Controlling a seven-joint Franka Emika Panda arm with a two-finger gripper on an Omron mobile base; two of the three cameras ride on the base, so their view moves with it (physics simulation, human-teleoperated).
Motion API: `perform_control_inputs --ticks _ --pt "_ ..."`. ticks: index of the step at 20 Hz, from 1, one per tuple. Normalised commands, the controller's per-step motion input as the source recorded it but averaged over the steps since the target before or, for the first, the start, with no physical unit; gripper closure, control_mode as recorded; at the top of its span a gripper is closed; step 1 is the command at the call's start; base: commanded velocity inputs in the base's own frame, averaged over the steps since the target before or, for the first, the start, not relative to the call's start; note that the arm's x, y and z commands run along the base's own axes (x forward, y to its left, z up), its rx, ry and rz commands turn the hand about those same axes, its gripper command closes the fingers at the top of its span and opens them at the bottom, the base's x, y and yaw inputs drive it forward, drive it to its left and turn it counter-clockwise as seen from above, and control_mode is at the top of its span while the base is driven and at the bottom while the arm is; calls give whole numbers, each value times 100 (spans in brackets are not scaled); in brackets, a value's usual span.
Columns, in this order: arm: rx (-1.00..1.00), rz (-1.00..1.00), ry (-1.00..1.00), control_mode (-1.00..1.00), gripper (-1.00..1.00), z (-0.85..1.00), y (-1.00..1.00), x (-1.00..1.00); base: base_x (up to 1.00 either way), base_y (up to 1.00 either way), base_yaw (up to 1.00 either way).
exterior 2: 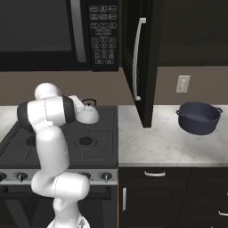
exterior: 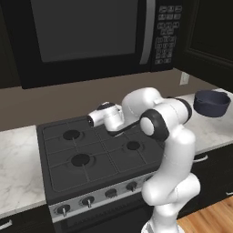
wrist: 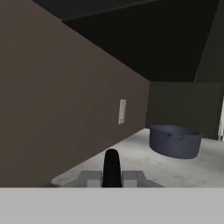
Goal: Pick the kettle from the cabinet and place it on a stove burner. Then pick the pot from the counter and place it on another stove burner. Finally, turn both burners on.
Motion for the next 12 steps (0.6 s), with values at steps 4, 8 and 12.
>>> perform_control_inputs --ticks 4,8,12 --pt "0 -3 -3 -100 100 -26 0 15 0 0 0" --pt "0 -3 -2 -100 100 -24 0 16 0 0 0" --pt "0 -3 -3 -100 100 -20 0 18 0 0 0"
